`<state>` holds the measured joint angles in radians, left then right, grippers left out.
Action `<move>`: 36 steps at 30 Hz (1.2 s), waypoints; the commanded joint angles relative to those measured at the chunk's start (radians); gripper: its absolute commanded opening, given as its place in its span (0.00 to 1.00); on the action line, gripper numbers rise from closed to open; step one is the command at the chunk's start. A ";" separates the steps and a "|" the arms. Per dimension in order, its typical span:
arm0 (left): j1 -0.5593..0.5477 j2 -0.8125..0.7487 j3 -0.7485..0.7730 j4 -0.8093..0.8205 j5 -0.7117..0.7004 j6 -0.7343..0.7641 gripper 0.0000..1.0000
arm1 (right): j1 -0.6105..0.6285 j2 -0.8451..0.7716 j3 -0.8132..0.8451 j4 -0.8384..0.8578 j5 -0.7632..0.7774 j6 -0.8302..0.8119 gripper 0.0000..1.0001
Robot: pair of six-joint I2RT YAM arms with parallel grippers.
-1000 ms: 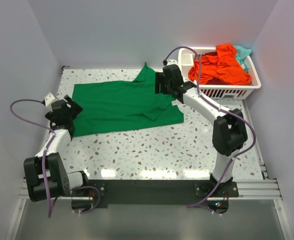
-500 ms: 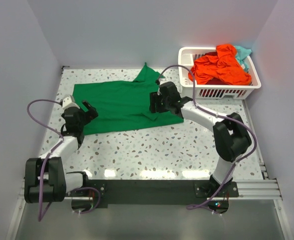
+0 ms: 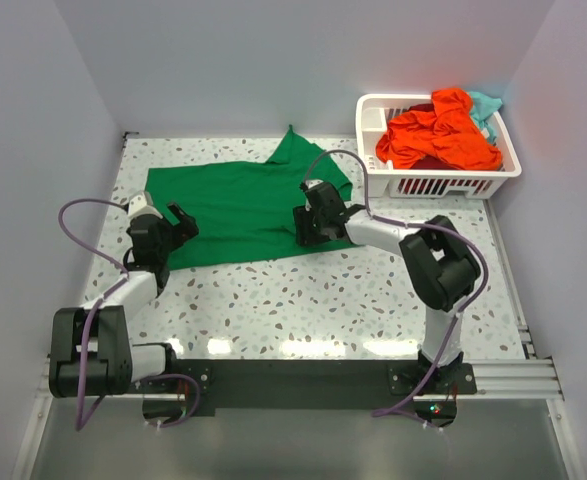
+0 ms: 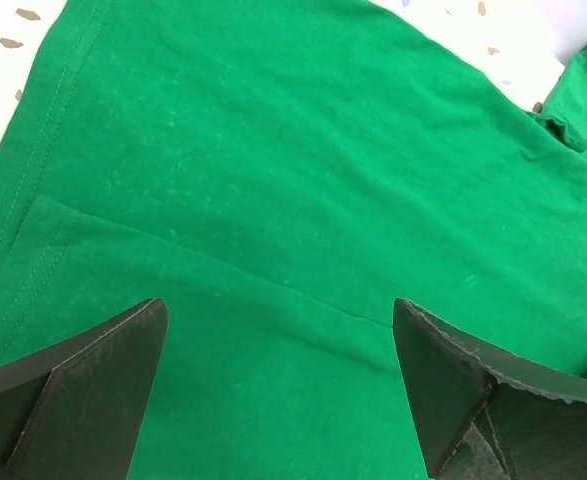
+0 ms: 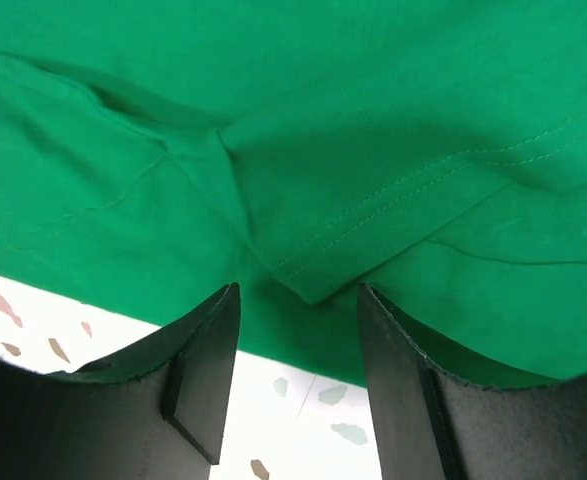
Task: Fold and stack the t-shirts
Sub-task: Fold the tshirt
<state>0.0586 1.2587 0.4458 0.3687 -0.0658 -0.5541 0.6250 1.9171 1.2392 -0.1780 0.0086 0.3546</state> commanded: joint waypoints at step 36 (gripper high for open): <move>0.004 0.057 -0.016 0.118 0.061 -0.010 1.00 | 0.022 0.286 0.618 -0.242 0.120 -0.135 0.26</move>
<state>0.0586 1.3094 0.4335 0.4259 -0.0193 -0.5575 0.6384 2.1719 1.7763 -0.3676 0.1143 0.2592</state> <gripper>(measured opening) 0.997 0.229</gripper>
